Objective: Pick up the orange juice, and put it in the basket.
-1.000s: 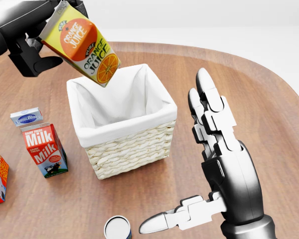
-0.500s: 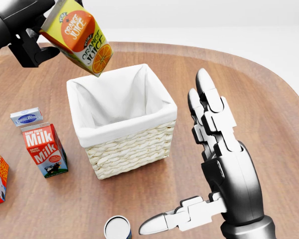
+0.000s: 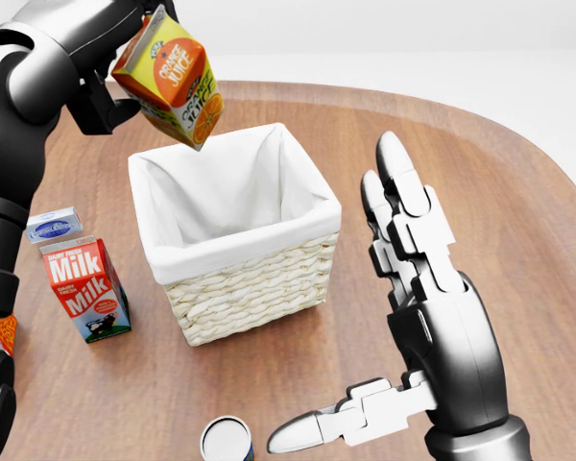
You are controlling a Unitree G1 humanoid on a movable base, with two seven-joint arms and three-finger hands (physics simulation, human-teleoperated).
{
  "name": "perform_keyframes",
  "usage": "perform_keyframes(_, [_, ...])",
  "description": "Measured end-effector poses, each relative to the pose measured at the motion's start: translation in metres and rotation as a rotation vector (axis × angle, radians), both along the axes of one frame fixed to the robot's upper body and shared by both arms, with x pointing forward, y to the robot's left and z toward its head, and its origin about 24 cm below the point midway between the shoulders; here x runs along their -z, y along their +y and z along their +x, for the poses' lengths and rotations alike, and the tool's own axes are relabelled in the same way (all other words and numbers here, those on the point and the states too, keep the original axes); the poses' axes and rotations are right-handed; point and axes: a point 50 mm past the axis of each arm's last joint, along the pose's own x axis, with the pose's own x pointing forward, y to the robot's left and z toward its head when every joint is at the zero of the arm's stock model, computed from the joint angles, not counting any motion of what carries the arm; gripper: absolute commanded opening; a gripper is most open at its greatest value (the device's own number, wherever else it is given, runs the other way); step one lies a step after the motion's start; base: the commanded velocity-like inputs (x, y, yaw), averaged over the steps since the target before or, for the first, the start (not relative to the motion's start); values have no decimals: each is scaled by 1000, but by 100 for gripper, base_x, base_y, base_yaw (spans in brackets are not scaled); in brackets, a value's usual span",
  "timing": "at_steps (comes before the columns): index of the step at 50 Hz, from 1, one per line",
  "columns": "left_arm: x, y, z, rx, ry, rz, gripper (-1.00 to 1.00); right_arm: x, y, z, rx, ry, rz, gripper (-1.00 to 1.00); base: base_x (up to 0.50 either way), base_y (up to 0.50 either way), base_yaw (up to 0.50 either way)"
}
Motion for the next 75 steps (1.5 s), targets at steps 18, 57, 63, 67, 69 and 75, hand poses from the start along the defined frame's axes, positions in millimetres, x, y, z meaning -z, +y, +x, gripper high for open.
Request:
perform_keyframes(18, [16, -9, 13, -60, -39, 61, -100, 2, 0, 1, -1, 11, 0, 100, 0, 0, 0])
perform_keyframes(57, [55, -18, 25, -112, -30, 62, -100, 7, -1, 1, -1, 35, 5, 100, 0, 0, 0])
perform_keyframes(63, [61, -16, 25, -121, -24, 61, -100, 7, 0, 1, -4, 35, 5, 100, 0, 0, 0])
perform_keyframes(67, [67, -16, 25, -125, -16, 59, -100, 6, 0, 1, -6, 33, 5, 100, 0, 0, 0])
perform_keyframes(69, [70, -16, 25, -128, -10, 56, -100, 6, 0, 1, -7, 31, 5, 100, 0, 0, 0])
perform_keyframes(75, [79, -14, 24, -135, 10, 46, -100, 4, 1, 0, -10, 23, 6, 100, 0, 0, 0])
